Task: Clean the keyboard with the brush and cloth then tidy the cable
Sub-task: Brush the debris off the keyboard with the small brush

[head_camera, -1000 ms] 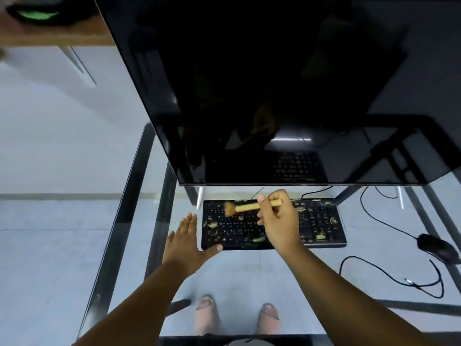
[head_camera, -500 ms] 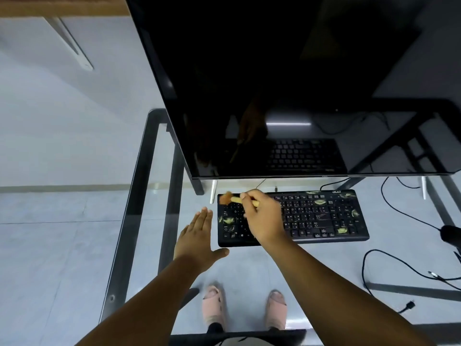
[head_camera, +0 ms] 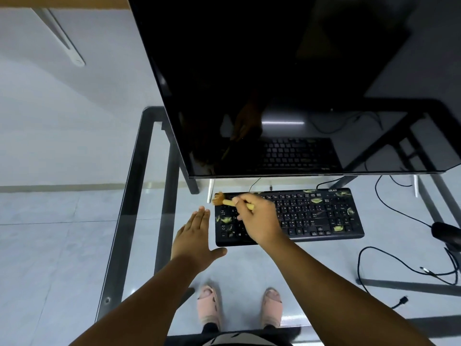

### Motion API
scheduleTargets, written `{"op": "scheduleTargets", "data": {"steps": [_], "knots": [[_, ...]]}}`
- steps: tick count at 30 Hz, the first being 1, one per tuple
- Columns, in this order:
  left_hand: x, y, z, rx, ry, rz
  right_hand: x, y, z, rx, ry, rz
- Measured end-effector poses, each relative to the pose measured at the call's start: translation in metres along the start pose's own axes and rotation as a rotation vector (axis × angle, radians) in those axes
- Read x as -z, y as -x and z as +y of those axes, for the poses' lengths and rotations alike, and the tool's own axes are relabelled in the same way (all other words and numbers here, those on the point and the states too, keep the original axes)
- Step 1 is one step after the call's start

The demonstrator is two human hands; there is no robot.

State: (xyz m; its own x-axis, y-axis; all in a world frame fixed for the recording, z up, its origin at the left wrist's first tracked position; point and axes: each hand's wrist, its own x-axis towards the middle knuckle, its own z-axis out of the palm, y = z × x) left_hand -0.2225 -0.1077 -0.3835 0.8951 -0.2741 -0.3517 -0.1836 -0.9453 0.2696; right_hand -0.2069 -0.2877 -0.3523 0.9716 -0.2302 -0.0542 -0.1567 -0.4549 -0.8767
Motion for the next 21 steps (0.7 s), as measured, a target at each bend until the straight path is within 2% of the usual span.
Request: {"op": "scheduleTargets", "data": {"steps": [2, 4, 7, 9, 11, 13, 15, 18, 21], "knots": [[0.001, 0.000, 0.000, 0.003, 0.002, -0.002, 0.000, -0.001, 0.001, 0.032, 0.099, 0.103], [0.001, 0.000, 0.001, 0.007, 0.006, -0.012, 0.002, -0.002, 0.005, 0.020, 0.080, 0.177], [0.001, -0.001, 0.001, 0.014, -0.002, -0.035, 0.002, 0.001, 0.006, -0.002, 0.016, 0.037], [0.002, -0.002, 0.002, 0.019, -0.009, -0.045, 0.008, 0.002, 0.010, 0.047, 0.122, 0.150], [0.003, -0.002, 0.004, 0.030, -0.014, -0.046, 0.015, 0.003, 0.015, 0.061, 0.104, 0.269], [0.004, -0.002, 0.006, 0.042, -0.028, -0.049, 0.016, 0.006, 0.016, 0.054, 0.032, 0.186], [0.005, -0.003, 0.007, 0.055, -0.052, -0.057, 0.018, 0.010, 0.016, 0.069, 0.106, 0.130], [0.005, -0.004, 0.008, 0.073, -0.067, -0.069, 0.028, 0.011, 0.021, 0.063, 0.150, 0.286], [0.005, -0.003, 0.011, 0.092, -0.056, -0.064, 0.031, 0.015, 0.022, 0.052, 0.047, 0.127]]}}
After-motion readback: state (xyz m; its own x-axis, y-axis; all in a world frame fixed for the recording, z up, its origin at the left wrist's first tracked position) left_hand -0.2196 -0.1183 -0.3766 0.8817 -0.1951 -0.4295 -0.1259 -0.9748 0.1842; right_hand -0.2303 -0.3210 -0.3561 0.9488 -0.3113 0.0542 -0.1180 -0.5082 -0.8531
